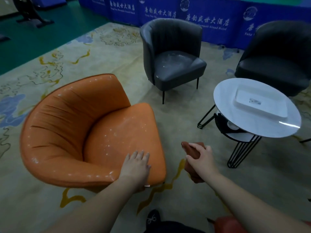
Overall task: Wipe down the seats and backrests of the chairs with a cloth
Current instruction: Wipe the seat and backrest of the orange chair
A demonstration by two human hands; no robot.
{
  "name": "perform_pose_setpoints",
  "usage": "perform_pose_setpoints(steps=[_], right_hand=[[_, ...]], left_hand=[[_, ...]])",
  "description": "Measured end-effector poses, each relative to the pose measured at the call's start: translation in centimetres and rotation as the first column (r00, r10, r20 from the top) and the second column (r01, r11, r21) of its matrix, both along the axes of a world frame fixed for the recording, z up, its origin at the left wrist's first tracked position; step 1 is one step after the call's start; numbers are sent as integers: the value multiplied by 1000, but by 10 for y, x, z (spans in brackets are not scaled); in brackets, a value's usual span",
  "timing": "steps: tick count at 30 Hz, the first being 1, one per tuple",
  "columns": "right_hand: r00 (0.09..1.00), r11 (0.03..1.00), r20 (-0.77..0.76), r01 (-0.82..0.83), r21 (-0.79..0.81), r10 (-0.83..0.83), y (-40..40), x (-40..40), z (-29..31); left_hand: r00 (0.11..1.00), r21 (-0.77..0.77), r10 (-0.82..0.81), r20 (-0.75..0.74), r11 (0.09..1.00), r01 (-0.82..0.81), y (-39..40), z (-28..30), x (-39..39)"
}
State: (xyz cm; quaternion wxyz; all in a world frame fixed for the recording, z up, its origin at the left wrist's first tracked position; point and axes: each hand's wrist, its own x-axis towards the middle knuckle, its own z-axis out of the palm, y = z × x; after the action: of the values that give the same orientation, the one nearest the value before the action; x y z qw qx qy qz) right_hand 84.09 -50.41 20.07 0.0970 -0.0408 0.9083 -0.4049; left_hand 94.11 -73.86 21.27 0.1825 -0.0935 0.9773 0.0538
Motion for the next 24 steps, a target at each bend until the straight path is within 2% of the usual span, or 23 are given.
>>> perform_pose_setpoints(steps=[4, 13, 18, 24], right_hand=[[1000, 1000, 12, 25, 13, -25, -15, -27, -2], [997, 998, 62, -45, 33, 42, -39, -119, 0], [988, 989, 59, -144, -24, 145, -57, -205, 6], [952, 951, 39, -304, 48, 303, -69, -310, 10]], left_hand=[[999, -5, -11, 36, 1000, 12, -20, -3, -29], [996, 3, 56, 69, 998, -57, -41, -13, -96], [981, -17, 185, 55, 983, -184, -43, -21, -160], [928, 0, 368, 63, 929, -369, -34, -27, -227]])
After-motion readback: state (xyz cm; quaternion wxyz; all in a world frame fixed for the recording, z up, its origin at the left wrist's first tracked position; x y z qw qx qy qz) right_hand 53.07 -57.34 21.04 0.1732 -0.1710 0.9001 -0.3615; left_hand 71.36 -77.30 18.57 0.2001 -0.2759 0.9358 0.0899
